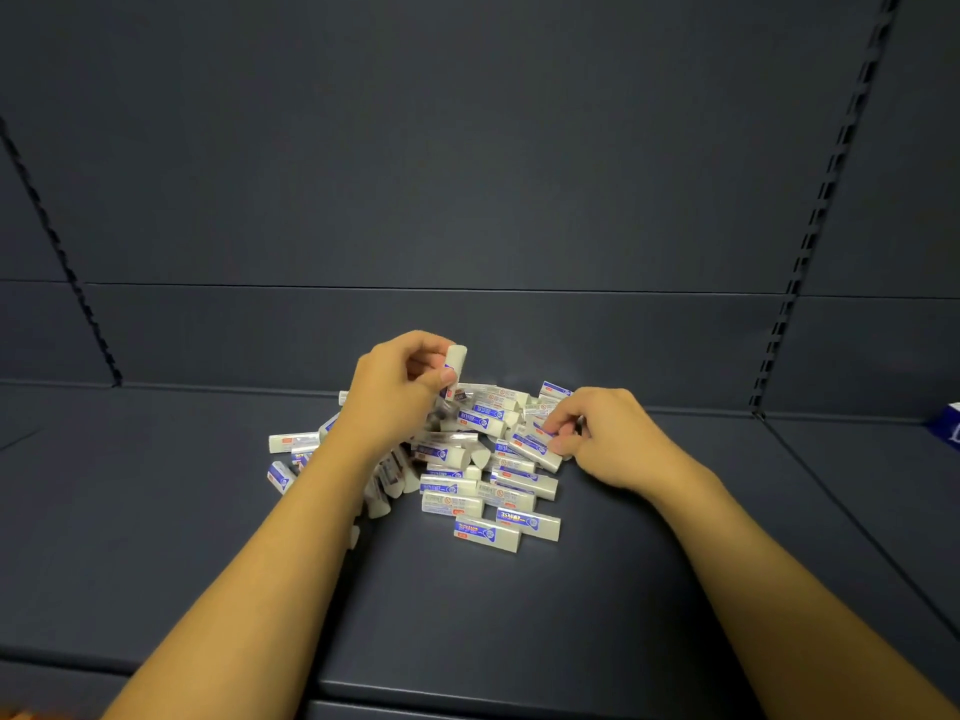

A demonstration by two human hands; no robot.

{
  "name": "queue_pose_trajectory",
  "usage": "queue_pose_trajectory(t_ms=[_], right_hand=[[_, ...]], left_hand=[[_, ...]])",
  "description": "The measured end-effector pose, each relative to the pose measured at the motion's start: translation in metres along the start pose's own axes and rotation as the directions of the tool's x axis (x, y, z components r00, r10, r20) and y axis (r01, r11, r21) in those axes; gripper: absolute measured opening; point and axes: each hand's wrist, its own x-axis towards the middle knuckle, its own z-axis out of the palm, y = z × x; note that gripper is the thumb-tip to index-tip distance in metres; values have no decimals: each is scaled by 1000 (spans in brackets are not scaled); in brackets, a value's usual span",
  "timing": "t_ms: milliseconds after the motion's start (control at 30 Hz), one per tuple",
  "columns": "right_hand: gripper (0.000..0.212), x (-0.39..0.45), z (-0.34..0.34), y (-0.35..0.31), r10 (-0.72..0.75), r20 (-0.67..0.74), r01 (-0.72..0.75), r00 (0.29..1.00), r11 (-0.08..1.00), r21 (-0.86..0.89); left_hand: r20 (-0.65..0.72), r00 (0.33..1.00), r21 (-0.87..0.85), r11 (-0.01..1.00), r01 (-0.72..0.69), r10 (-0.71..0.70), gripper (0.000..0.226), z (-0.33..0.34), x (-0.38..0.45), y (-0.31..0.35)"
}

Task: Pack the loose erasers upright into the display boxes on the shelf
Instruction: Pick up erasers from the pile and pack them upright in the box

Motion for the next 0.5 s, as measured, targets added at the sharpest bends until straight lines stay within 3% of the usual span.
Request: queue_pose_trajectory(t_ms=[233,367,500], right_hand=[[18,-8,-9,-5,55,-36,-52,998,997,65],[23,-16,-30,-9,115,-118,-74,986,950,302],[22,-27,-56,-17,280,-222,-66,934,746,663]], left_hand=[[40,994,-91,990,106,-103,16,6,-3,-4],[43,988,-185,970,155,-150,20,2,-7,9],[63,983,-309,933,184,-173,14,-3,-1,34]])
